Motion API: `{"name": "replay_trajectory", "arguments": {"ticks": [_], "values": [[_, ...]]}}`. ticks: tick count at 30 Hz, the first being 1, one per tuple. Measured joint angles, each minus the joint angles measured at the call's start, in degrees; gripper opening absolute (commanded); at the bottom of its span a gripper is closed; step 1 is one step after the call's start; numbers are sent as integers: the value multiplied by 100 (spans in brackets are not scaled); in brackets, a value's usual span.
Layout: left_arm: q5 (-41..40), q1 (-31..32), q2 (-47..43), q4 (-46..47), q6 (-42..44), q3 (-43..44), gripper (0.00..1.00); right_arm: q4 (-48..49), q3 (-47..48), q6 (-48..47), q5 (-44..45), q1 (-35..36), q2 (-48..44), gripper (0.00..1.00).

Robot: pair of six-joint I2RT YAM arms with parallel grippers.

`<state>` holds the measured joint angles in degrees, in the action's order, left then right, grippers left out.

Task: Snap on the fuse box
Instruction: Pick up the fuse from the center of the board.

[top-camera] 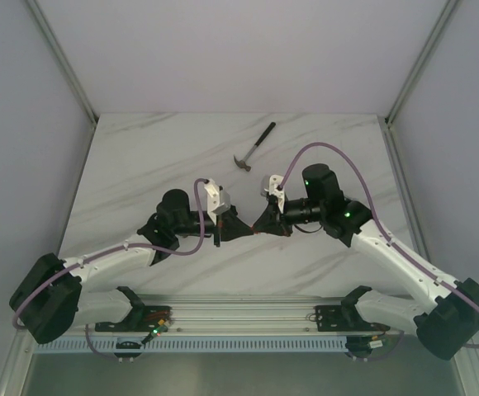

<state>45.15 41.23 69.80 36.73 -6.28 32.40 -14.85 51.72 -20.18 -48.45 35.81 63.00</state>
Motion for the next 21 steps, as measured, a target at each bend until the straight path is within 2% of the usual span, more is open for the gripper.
{"name": "replay_trajectory", "arguments": {"ticks": [2, 5, 9, 10, 15, 19, 21], "values": [[9, 2, 0, -9, 0, 2, 0, -15, 0, -26, -20, 0, 0, 7], [11, 2, 0, -15, 0, 0, 0, -37, 2, -66, -50, -9, 7, 0], [9, 2, 0, -22, -2, 0, 5, -50, 11, -98, -87, -11, 28, 0], [7, 2, 0, -33, -2, 0, 9, -50, 13, -105, -87, -11, 39, 0], [-232, 4, -11, -46, 24, -2, 45, -61, 22, -63, 55, -11, 74, 0], [-894, -4, -149, -127, 44, -101, 68, -61, 42, 144, 483, -11, 162, 0], [-1449, -20, -254, -267, 17, -184, 76, -57, 70, 293, 767, -9, 229, 0]]}}
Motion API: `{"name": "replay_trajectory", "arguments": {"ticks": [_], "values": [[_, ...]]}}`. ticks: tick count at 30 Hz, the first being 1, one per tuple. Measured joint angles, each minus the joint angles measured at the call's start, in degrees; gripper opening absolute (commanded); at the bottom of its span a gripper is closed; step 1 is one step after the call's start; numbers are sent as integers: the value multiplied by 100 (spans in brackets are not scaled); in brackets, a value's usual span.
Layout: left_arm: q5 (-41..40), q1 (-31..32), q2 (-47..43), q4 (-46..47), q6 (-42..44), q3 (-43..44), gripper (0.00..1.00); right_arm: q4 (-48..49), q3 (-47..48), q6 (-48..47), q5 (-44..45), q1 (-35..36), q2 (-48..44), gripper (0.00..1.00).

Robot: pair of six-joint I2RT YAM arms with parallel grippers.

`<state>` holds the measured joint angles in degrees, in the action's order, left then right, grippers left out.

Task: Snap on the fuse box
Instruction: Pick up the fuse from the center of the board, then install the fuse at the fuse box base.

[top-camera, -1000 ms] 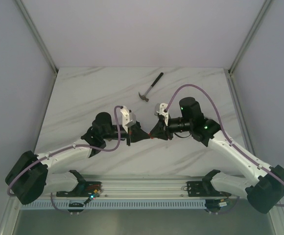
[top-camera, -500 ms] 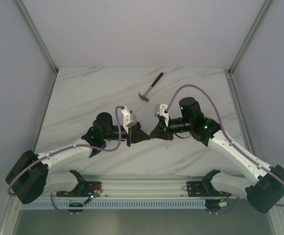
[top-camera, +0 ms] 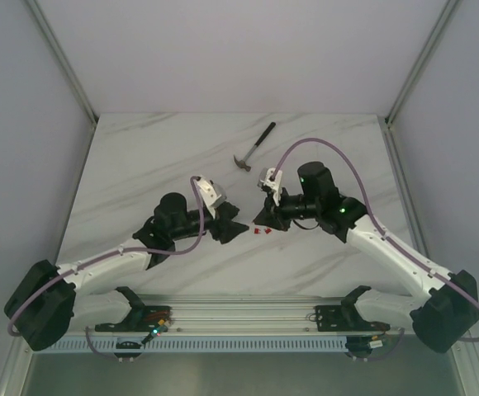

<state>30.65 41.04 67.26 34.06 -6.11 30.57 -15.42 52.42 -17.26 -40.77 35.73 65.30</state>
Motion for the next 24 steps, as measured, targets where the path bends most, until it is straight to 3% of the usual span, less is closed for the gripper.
{"name": "replay_trajectory", "arguments": {"ticks": [5, 11, 19, 24], "values": [[-1574, -94, -35, -658, -39, -57, 91, 42, 87, 387, 719, -2, 197, 0], [-3062, -251, 789, -1502, -127, 243, 94, 79, 166, 802, 1436, 0, 511, 0], [-3434, -426, 2046, -1893, -63, 903, 91, 76, 170, 1091, 1978, -2, 688, 0], [-3383, -498, 2485, -1985, 59, 1163, 83, 90, 168, 1163, 2096, -2, 688, 0]]}}
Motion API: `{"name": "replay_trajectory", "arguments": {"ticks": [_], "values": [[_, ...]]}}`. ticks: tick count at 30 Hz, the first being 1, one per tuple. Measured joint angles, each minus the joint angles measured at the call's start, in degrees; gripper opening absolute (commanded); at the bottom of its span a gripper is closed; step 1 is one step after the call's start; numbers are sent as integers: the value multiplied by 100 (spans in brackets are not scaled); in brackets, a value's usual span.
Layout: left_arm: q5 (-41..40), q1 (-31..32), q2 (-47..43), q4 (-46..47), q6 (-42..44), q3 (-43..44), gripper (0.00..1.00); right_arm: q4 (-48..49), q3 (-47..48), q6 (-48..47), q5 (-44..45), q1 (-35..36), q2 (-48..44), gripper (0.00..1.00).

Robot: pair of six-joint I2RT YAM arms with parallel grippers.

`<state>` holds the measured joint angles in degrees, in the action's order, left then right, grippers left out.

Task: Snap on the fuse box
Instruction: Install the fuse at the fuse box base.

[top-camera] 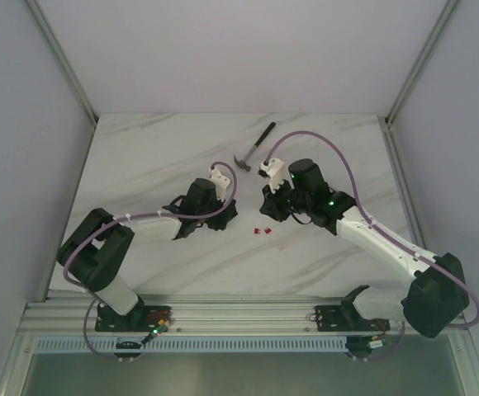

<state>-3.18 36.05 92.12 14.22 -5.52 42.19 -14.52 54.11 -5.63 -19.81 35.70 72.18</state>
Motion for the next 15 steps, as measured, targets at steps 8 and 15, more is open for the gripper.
{"name": "replay_trajectory", "arguments": {"ticks": [8, 15], "values": [[614, -4, 417, -133, 306, 319, 62, 70, 0, 81, 68, 0, 33, 0], [1449, 72, 415, -208, 673, 328, 52, 66, -15, 208, 166, 0, 42, 0]]}}
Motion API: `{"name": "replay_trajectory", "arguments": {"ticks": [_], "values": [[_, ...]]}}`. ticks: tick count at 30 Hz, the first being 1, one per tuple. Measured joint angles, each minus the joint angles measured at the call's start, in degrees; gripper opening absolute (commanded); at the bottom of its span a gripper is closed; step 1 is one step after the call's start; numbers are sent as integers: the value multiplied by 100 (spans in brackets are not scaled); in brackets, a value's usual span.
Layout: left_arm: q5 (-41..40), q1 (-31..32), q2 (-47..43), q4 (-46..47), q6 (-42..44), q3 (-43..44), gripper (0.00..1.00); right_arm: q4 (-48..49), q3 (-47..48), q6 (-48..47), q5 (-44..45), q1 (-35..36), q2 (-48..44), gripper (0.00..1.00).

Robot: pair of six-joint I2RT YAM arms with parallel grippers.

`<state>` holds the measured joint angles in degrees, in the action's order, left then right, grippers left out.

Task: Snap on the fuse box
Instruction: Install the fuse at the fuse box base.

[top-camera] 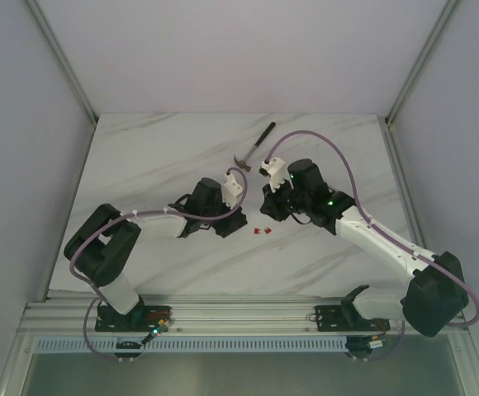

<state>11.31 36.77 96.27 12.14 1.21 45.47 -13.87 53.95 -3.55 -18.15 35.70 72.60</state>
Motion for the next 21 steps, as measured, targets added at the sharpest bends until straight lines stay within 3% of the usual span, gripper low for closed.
{"name": "replay_trajectory", "arguments": {"ticks": [7, 11, 14, 21], "values": [[503, 404, -175, -133, 105, -155, 58, -175, -2, 315, 146, 26, 0, 0], [542, 693, -282, -208, 55, -240, 70, -308, -2, 573, 323, 144, 2, 0], [407, 782, -389, -269, -118, -289, 80, -378, -2, 815, 470, 256, 33, 0], [-214, 774, -1233, -330, -828, -629, 86, -669, 94, 1403, 953, 573, 472, 0]]}}
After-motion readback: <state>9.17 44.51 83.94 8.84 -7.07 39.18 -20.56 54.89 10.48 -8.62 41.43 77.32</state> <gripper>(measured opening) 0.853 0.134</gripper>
